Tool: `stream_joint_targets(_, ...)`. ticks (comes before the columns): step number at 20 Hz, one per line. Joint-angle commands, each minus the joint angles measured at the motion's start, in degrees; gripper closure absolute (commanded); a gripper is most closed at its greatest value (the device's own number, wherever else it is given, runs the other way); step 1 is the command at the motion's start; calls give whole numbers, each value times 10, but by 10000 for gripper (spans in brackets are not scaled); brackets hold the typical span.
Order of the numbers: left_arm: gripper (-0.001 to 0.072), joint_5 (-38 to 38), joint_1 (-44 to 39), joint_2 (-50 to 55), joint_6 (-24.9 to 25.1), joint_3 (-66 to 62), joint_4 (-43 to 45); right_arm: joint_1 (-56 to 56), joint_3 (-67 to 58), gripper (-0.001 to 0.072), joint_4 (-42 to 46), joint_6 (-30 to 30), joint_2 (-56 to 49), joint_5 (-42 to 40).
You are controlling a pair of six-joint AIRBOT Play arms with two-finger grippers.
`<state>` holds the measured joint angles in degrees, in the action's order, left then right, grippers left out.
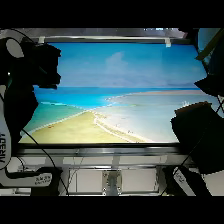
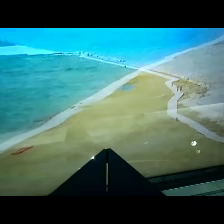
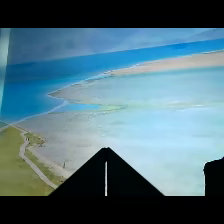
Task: Fold the clothes and pants, and hang the long-sleeved shirts on hangers.
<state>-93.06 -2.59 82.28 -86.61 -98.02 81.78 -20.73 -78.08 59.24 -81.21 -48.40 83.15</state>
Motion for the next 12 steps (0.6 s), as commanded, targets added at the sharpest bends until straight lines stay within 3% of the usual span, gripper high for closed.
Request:
stream_joint_targets(1, 652, 0, 0, 0, 0, 0, 0, 0, 0, 708, 1, -1, 0, 22)
stream_joint_targets(12, 652, 7, 0, 1, 1, 0, 1, 0, 0, 708, -4, -21, 0, 62)
